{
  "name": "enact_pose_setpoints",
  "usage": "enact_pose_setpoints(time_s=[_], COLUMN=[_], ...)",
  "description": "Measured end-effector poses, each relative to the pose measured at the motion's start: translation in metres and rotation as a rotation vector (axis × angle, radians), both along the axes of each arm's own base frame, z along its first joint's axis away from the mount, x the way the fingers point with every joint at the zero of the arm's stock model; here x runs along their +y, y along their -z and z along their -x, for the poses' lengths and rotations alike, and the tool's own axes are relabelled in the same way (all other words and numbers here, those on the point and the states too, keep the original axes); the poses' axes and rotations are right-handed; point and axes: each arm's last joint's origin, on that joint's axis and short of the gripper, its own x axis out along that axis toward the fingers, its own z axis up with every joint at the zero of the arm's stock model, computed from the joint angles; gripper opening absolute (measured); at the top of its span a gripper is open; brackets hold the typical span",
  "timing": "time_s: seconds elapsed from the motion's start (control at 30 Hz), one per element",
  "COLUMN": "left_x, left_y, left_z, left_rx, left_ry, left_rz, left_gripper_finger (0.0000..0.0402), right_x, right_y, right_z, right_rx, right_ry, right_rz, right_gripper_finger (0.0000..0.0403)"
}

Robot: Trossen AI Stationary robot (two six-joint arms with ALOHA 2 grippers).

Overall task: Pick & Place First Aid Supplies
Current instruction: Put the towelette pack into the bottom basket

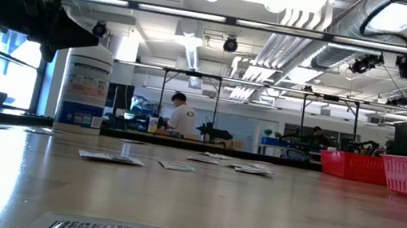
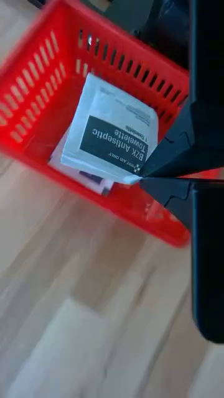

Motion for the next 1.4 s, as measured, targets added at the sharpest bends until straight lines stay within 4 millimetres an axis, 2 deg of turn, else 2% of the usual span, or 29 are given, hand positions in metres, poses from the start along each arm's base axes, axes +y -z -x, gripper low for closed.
enact_pose_setpoints(time_s=[0.13,0.37,0.7,0.83,0.97,1.1,1.2,1.3,1.4], left_x=[0.000,0.000,0.000,0.000,0.000,0.000,0.000,0.000,0.000], left_y=[0.000,0.000,0.000,0.000,0.000,0.000,0.000,0.000,0.000], left_z=[0.000,0.000,0.000,0.000,0.000,0.000,0.000,0.000,0.000], left_rx=[0.000,0.000,0.000,0.000,0.000,0.000,0.000,0.000,0.000], left_ry=[0.000,0.000,0.000,0.000,0.000,0.000,0.000,0.000,0.000], left_rz=[0.000,0.000,0.000,0.000,0.000,0.000,0.000,0.000,0.000], left_gripper_finger=[0.0001,0.0001,0.0001,0.0001,0.0001,0.0001,0.0001,0.0001,0.0001], right_x=[-0.010,-0.016,-0.025,-0.027,-0.026,-0.017,-0.005,0.007,0.014], right_y=[0.016,0.017,0.015,-0.001,-0.030,-0.053,-0.058,-0.051,-0.033], right_z=[-0.001,-0.006,-0.005,-0.010,-0.023,-0.047,-0.072,-0.099,-0.122], right_rx=[0.020,0.000,0.030,0.030,-0.066,-0.292,-0.468,-0.571,-0.566], right_ry=[-0.010,-0.004,0.050,0.052,0.021,-0.107,-0.285,-0.519,-0.791], right_rz=[-0.047,-0.061,-0.042,-0.034,0.000,0.025,0.058,0.114,0.198], right_gripper_finger=[0.0004,0.0013,0.0062,0.0066,0.0058,0.0051,0.0048,0.0050,0.0056])
